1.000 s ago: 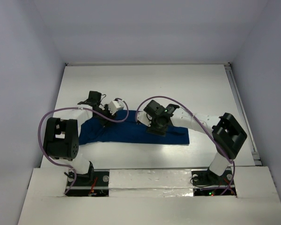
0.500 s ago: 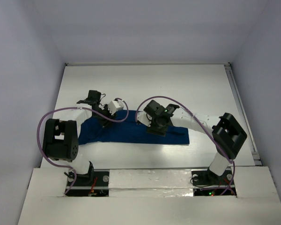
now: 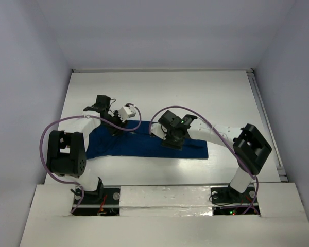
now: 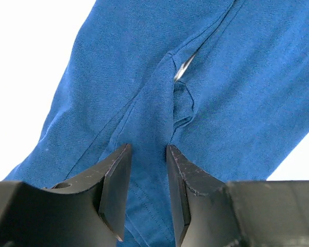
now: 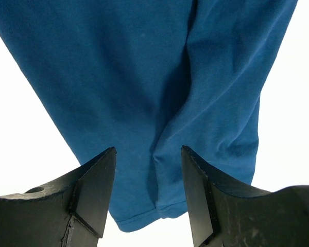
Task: Fold and stack the t-shirts
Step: Fold the other side of the tshirt into a rectangle
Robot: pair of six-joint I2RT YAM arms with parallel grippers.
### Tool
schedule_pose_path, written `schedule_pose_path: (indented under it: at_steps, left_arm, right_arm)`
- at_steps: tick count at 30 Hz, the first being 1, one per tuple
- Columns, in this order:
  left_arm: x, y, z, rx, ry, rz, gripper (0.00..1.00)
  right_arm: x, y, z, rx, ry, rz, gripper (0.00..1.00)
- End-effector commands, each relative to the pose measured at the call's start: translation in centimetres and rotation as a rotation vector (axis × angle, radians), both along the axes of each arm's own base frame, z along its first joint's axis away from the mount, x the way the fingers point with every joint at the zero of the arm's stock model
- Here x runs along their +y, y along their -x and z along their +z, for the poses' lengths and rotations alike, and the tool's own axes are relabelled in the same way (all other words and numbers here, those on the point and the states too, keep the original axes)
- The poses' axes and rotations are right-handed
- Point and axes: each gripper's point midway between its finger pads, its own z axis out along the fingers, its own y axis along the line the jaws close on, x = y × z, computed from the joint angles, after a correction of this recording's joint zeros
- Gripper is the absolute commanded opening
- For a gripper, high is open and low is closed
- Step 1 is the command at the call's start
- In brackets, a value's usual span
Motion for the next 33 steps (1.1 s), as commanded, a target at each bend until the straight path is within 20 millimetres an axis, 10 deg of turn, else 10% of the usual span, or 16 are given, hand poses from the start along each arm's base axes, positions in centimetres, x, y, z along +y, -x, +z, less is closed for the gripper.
schedule_pose_path:
  at_steps: [1,13,17,33]
  left_arm:
    - [-0.3,0.9,0.0,0.020,0.012,-0.021,0.31]
    - [-0.3,2.1,-0.6,0.055,0.015,-0.041,0.35]
    - [-0.3,2.0,-1.0,0.058,0.012,-0.034,0.14]
    - [0.1,1.8,2.8,-0.023,-0.002,-0.036,0.00]
  right_arm:
    - [0.6,-0.3,0.3,-0.012,-0.040,-0.009,0.59]
    - [0.6,-0.4,0.5,-0.016,-0.039,-0.010,0.59]
    - [0.6,-0.3,0.6,-0.018,-0.044,-0.012,0.58]
    - [0.4,-0.5,0.4,-0.028,-0.038,-0.020,0.57]
